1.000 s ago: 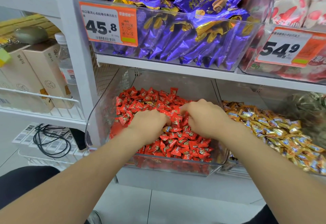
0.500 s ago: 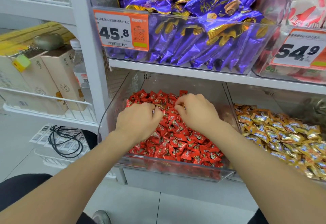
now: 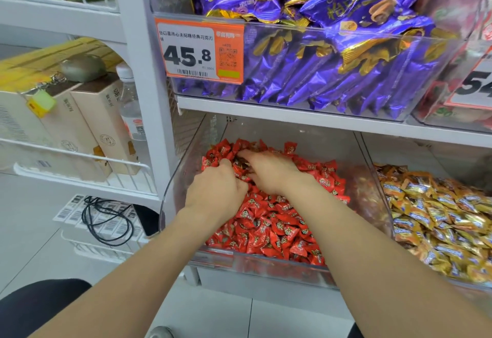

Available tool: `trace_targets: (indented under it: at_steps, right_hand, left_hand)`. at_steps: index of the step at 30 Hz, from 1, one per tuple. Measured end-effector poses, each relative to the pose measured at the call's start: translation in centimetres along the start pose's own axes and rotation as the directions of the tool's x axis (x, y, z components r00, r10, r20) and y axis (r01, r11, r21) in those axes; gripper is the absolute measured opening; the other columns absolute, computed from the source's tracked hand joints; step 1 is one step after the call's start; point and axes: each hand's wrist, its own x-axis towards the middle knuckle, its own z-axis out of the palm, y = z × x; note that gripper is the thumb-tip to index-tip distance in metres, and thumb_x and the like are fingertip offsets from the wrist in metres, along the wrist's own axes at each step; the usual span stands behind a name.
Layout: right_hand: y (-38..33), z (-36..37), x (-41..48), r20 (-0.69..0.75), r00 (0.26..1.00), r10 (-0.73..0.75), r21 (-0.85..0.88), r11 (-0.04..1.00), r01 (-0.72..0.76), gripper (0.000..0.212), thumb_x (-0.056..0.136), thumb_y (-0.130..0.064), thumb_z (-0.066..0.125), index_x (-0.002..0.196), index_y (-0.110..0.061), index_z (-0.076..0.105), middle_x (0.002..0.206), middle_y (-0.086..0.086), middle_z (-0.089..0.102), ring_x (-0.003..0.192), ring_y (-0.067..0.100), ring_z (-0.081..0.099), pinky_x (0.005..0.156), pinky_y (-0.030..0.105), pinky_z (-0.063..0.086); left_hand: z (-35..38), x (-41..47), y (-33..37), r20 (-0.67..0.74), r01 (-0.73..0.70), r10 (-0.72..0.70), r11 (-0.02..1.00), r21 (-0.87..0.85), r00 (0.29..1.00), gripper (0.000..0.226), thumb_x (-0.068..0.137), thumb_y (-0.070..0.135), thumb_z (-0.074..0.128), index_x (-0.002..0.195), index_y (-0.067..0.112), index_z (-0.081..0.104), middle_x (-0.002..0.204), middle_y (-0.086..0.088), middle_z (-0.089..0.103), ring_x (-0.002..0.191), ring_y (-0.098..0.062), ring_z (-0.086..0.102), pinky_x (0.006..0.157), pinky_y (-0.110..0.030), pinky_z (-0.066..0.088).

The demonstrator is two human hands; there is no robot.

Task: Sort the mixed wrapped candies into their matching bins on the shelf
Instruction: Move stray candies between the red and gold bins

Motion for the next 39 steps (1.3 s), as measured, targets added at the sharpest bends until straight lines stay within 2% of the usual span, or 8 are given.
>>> trace_targets:
  at_steps: [5,10,13,18,24,27,34,39]
  right_hand:
    - [0.7,0.4,0.2,0.066,0.998,0.014,0.227,0.973,-0.029,0.052,0.09,-0.015,0.071,0.138,-0.031,0.059,0.139,0.002,0.06,0.124,0.025,0.06,0.1,0.035,0.051]
    - [2.1,-1.2,-1.9,0.136,0.99,0.045,0.53,0.841,-0.111,0.035,0.087,-0.023,0.084,0.114,-0.031,0.062,0.098,0.009,0.072,0.062,0.013,0.065,0.055,0.029,0.052]
    - [2.7,-2.1,-3.8,0.162,0.985,0.052,0.61,0.78,-0.142,0.033,0.087,-0.024,0.085,0.108,-0.034,0.062,0.08,0.013,0.068,0.051,0.014,0.06,0.043,0.026,0.046]
    - [3.0,-3.6,-6.8,0.151,0.988,0.024,0.673,0.729,-0.121,0.034,0.082,-0.024,0.09,0.104,-0.032,0.066,0.093,0.02,0.071,0.051,0.016,0.059,0.042,0.026,0.045]
    - [3.2,-3.8,-10.3,0.289,0.954,-0.082,0.558,0.824,-0.098,0.044,0.087,-0.02,0.087,0.121,-0.037,0.064,0.118,0.005,0.072,0.055,0.014,0.068,0.043,0.026,0.047]
    - [3.6,-4.0,-11.4,0.293,0.951,-0.1,0.496,0.866,-0.062,0.049,0.09,-0.022,0.085,0.13,-0.039,0.063,0.13,-0.004,0.067,0.056,0.014,0.069,0.049,0.031,0.053]
    - [4.2,-5.2,-12.8,0.187,0.98,-0.068,0.506,0.862,-0.037,0.027,0.093,-0.028,0.082,0.116,-0.037,0.072,0.102,-0.005,0.079,0.055,0.017,0.072,0.051,0.024,0.051]
    - [4.8,-5.9,-13.1,0.097,0.995,-0.005,0.535,0.843,-0.047,0.016,0.096,-0.037,0.077,0.111,-0.036,0.073,0.068,0.008,0.076,0.052,0.018,0.071,0.053,0.02,0.047]
  left_hand:
    - [-0.7,0.9,-0.2,0.031,0.035,-0.034,0.999,-0.03,0.999,0.021,0.095,0.028,0.059,0.1,0.01,0.05,0.091,-0.014,0.061,0.089,-0.045,0.064,0.068,-0.042,0.046]
    - [-1.2,1.4,-0.1,0.122,-0.108,0.1,0.992,0.068,0.988,0.048,0.095,0.027,0.054,0.142,0.037,0.048,0.105,-0.011,0.069,0.099,-0.043,0.064,0.076,-0.045,0.053]
    - [-1.3,1.9,-0.6,0.202,-0.2,0.198,0.98,-0.01,0.959,0.048,0.097,0.029,0.051,0.142,0.045,0.05,0.092,-0.002,0.07,0.083,-0.027,0.063,0.08,-0.045,0.058]
    - [-2.7,1.5,-0.1,0.396,-0.224,0.286,0.955,-0.195,0.872,0.021,0.097,0.028,0.06,0.115,0.038,0.065,0.049,0.008,0.06,0.045,-0.003,0.056,0.052,-0.018,0.04]
    - [-3.1,-0.3,-0.2,0.448,-0.326,0.264,0.943,0.066,0.854,0.042,0.079,0.04,0.078,0.12,0.039,0.071,0.088,0.015,0.067,0.091,-0.016,0.063,0.083,-0.033,0.055]
    - [-3.2,-0.6,-0.1,0.497,-0.336,0.25,0.938,0.089,0.831,0.06,0.072,0.041,0.083,0.128,0.043,0.065,0.077,0.017,0.055,0.09,-0.016,0.06,0.087,-0.042,0.058]
    - [-4.7,-0.5,0.2,0.526,-0.167,0.164,0.985,-0.043,0.835,0.042,0.078,0.012,0.08,0.114,0.028,0.064,0.066,-0.006,0.072,0.051,-0.016,0.07,0.048,-0.03,0.055]
    - [-5.2,-0.7,0.4,0.546,-0.071,0.151,0.984,-0.165,0.824,0.029,0.087,0.009,0.077,0.11,0.023,0.066,0.091,-0.016,0.07,0.055,-0.019,0.073,0.045,-0.027,0.055]
